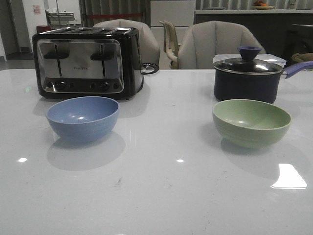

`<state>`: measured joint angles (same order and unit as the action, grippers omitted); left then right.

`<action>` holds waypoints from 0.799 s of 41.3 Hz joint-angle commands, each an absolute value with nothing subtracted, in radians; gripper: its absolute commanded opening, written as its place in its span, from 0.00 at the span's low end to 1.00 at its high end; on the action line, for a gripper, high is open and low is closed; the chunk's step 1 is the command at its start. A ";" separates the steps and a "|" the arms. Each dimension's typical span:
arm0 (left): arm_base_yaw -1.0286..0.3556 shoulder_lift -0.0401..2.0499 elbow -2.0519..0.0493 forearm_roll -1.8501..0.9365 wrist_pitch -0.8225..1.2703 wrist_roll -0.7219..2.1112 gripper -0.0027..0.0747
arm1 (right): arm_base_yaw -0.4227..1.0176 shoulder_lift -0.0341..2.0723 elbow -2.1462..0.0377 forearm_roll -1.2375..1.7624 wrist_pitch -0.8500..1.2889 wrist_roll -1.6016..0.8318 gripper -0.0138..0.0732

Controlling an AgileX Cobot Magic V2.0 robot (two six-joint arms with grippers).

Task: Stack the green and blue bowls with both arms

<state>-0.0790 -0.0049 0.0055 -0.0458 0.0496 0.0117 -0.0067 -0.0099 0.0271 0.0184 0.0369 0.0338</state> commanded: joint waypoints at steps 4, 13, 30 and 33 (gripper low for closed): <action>-0.089 -0.026 -0.008 -0.045 -0.078 0.000 0.16 | -0.011 -0.031 -0.024 0.008 -0.050 0.034 0.20; -0.089 -0.016 -0.206 -0.045 -0.013 0.000 0.16 | -0.011 -0.025 -0.254 0.000 0.092 0.033 0.20; -0.089 0.219 -0.633 -0.051 0.311 0.000 0.16 | -0.011 0.221 -0.623 -0.015 0.439 0.033 0.20; -0.089 0.262 -0.659 -0.051 0.353 0.000 0.16 | -0.011 0.278 -0.640 -0.015 0.490 0.033 0.20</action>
<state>-0.0807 0.2001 -0.5978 -0.0458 0.3739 0.0117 -0.0067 0.2000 -0.5899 0.0000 0.4968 0.0338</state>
